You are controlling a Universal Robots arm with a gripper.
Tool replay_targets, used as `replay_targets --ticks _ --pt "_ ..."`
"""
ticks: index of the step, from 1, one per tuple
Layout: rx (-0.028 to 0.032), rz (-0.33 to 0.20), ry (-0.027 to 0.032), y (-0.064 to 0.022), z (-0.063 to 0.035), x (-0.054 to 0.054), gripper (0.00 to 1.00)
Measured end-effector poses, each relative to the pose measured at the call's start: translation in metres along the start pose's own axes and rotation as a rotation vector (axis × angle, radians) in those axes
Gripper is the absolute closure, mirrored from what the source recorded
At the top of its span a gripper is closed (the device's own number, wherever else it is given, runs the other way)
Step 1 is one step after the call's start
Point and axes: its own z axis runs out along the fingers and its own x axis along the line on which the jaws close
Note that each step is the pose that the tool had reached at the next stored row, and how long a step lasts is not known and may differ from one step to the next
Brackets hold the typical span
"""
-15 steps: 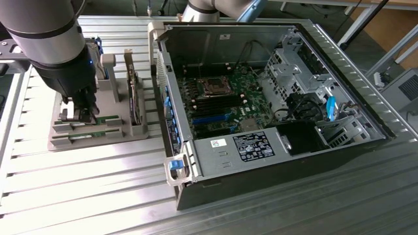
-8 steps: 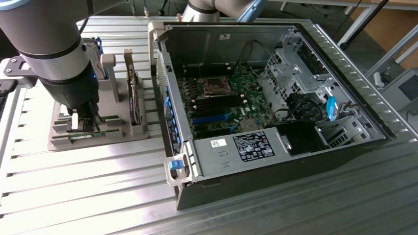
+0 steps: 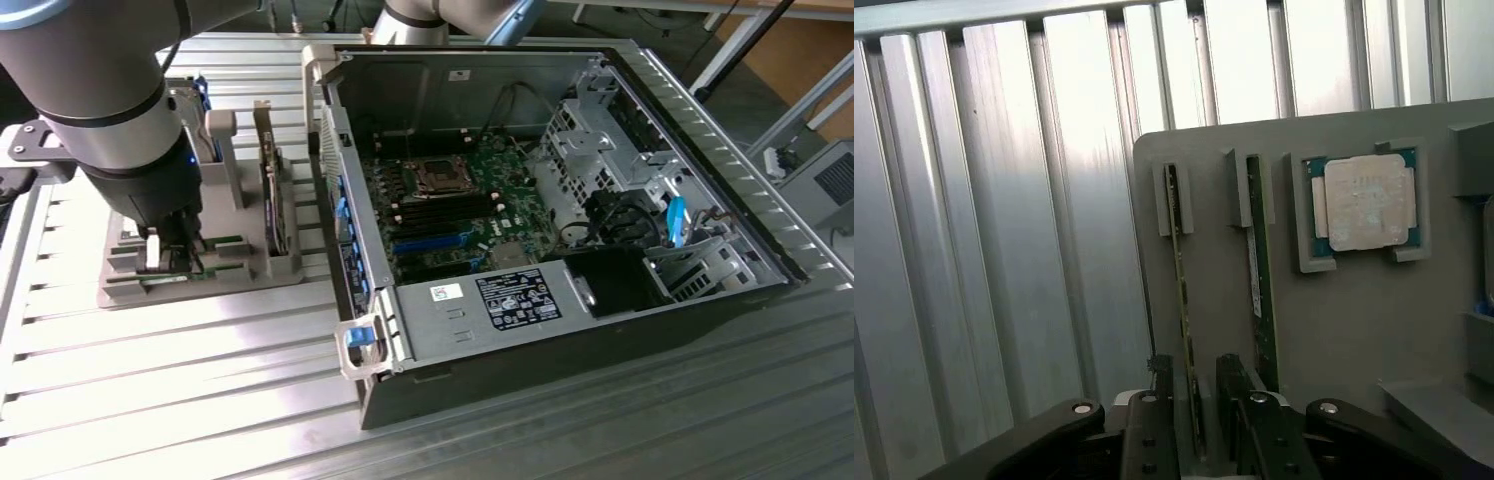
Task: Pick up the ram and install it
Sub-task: 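Pick up the ram and move it above insertion slot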
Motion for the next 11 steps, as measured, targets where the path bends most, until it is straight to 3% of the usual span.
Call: replay_targets --ticks 4,5,11 --pt "-0.0001 -0.002 0.0000 0.0064 0.0073 0.001 0.70" --pt "-0.0002 -0.010 0.0004 0.0144 0.0143 0.002 0.70" --pt "0.0001 -0.009 0.0008 0.0133 0.0154 0.002 0.70"
